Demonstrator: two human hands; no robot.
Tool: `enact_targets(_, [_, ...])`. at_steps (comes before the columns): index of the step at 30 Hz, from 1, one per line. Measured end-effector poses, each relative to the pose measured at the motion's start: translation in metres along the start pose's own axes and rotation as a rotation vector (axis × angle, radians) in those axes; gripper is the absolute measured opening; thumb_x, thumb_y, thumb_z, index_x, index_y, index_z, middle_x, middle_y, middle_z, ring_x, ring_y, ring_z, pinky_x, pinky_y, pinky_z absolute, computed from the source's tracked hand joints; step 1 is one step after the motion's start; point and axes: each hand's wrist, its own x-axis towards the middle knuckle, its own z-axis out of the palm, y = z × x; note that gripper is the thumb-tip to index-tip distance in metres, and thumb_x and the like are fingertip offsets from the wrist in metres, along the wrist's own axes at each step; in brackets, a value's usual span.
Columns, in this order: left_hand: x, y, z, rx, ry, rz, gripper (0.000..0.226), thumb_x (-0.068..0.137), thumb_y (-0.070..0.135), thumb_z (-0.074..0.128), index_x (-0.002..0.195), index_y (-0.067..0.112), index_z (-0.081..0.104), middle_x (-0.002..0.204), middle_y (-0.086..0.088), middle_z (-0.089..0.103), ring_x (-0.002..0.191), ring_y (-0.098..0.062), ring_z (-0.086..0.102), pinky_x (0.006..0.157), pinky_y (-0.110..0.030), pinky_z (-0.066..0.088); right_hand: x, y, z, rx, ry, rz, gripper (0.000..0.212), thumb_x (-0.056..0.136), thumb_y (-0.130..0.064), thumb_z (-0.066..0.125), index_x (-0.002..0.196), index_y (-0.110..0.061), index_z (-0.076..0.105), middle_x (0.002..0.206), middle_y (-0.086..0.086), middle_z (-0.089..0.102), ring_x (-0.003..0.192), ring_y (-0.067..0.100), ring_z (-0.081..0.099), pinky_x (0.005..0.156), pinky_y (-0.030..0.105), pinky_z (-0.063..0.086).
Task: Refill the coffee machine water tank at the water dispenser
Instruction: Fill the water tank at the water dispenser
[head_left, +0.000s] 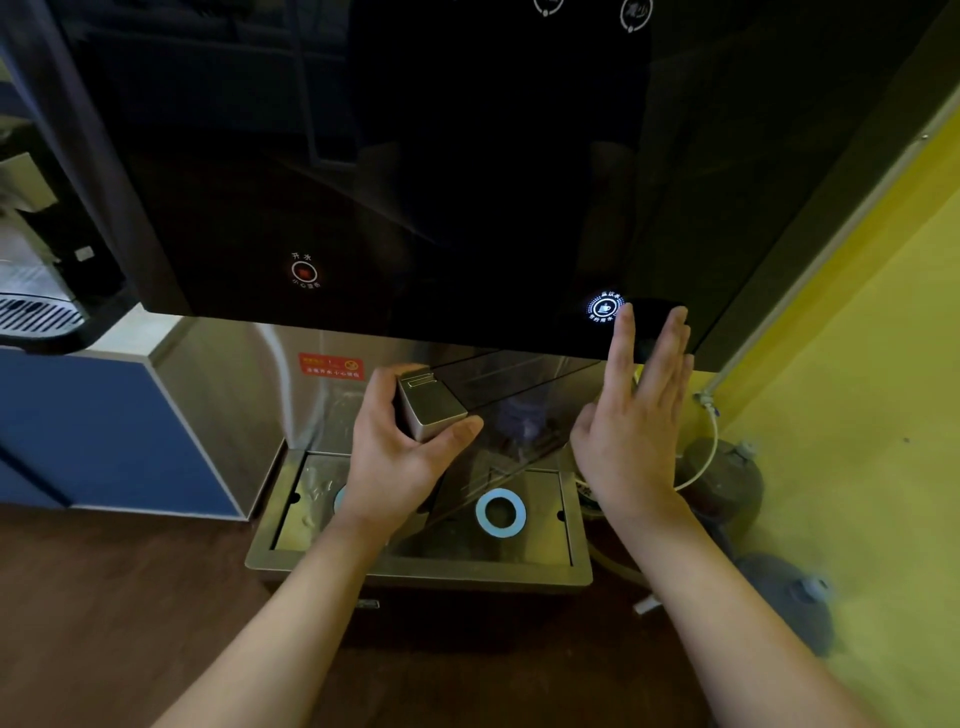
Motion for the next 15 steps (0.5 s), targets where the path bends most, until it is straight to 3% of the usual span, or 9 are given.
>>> enact_targets(8, [-0.0010,0.0010,0.0016,-0.003,0.000,0.008,0.056,0.074,0.001,0.081,0.121,0.004,0.050,0.107,0.006,0.060,0.102,0.006,0.060,0.079,-0.005,0.046,-0.0007,0.0016,-0.0016,-0.002,0.000,0.001,0.095,0.081,-0.003,0.059,0.157,-0.015,0.004,0.161,0.028,-0.004,0.150,0.041,0.001,0.122,0.053,0.013])
enact_targets(15, [-0.0001,-0.0003,0.0013,-0.020,0.004,-0.033,0.055,0.074,0.013,0.084,0.118,0.013,0.051,0.103,-0.001,0.065,0.097,-0.015,0.067,0.077,-0.020,0.055,-0.0003,0.0022,-0.0001,-0.016,0.005,0.001,0.095,0.081,-0.003,0.058,0.157,-0.016,0.003,0.161,0.027,-0.005,0.151,0.040,-0.001,0.122,0.052,0.011])
